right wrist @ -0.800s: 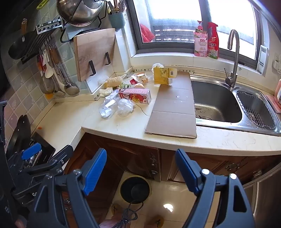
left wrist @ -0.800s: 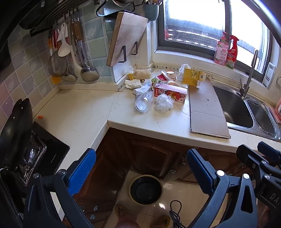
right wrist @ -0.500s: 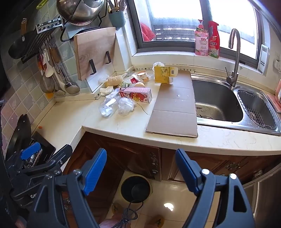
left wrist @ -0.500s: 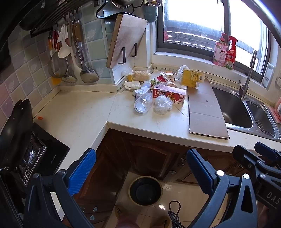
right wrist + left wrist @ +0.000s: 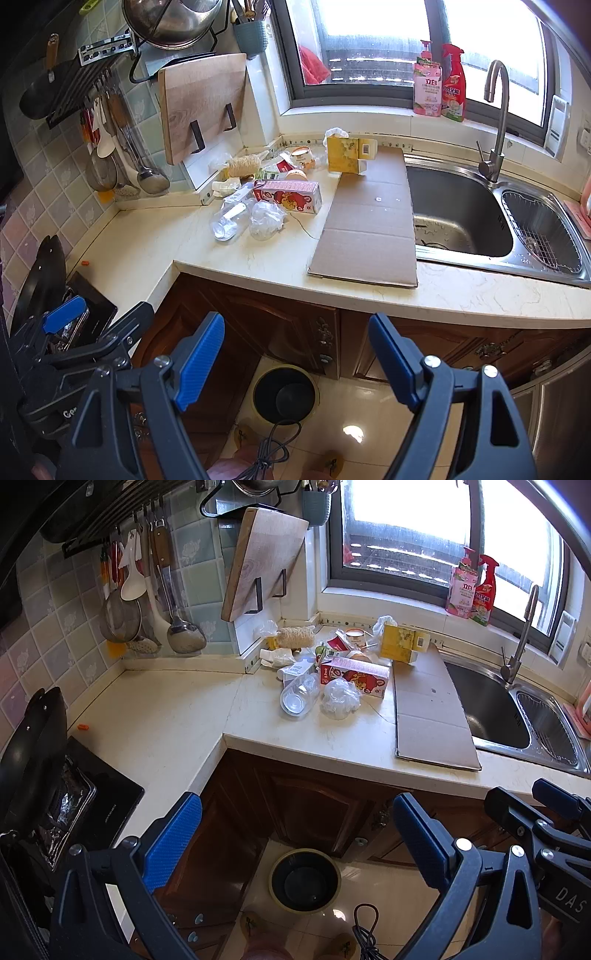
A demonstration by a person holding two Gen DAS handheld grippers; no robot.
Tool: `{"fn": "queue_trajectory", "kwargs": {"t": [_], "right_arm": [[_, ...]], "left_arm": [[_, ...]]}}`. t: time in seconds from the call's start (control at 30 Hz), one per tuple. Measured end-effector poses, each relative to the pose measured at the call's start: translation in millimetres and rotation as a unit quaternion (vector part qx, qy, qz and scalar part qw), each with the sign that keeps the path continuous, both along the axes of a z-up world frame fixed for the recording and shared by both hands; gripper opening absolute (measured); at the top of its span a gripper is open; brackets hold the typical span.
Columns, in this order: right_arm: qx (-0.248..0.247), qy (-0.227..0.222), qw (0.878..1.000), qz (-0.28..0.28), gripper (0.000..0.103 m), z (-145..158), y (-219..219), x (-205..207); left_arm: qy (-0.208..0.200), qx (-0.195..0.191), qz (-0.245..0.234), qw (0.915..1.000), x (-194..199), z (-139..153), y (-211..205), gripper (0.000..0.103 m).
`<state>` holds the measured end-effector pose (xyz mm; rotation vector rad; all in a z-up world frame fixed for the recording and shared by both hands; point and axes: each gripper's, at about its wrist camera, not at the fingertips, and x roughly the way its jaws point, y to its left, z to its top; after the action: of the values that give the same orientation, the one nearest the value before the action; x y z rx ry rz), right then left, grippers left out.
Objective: Collect trash
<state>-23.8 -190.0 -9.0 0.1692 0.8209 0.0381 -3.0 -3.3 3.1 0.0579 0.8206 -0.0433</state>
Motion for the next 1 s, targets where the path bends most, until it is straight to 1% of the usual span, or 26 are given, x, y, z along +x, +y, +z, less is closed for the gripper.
{"fn": "queue_trajectory", "kwargs": {"t": [0.37, 1.0], "right_arm": [[0.001, 0.000, 1.000, -0.002, 0.081, -1.3, -3.0, -1.5], [0.003, 0.001, 1.000, -0.002, 0.081, -1.1, -4.2, -0.9]], "left_arm": [[-0.006, 0.002, -0.006, 1.0000, -0.8, -1.8, -3.1, 0.102], [-0.004, -0.003, -0.009, 0.9999, -0.3, -3.7, -4.4, 0.102]]}}
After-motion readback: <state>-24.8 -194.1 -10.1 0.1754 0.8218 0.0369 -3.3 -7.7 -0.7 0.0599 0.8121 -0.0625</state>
